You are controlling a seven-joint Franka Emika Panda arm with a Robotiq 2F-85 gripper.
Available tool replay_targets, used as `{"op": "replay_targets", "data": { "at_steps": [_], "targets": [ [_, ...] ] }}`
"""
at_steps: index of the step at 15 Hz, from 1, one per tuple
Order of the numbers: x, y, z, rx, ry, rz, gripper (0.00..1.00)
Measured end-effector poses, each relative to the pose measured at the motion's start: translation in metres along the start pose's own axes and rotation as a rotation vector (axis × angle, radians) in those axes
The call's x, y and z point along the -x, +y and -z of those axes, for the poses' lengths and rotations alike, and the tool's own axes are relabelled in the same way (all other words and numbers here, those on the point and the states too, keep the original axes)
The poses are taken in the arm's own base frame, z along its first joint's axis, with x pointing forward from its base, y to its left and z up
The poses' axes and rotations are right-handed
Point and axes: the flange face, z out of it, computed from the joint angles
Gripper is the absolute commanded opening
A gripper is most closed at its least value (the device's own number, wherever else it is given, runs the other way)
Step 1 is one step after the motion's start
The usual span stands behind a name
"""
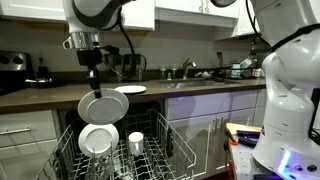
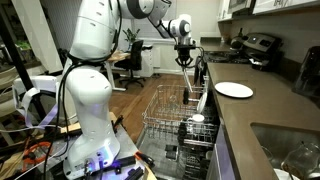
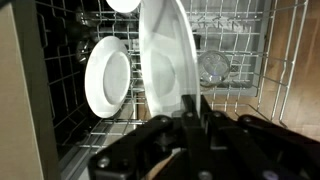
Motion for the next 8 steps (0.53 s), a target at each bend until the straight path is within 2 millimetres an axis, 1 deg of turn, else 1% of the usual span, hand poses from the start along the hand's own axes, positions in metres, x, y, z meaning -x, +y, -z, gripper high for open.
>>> {"op": "replay_targets", "data": {
  "at_steps": [2, 8],
  "targets": [
    [0.000, -0.008, 0.009, 0.042, -0.021, -0.015, 0.07],
    [-0.002, -0.032, 0.027, 0.161, -0.077, -0.053, 0.07]
  ]
}}
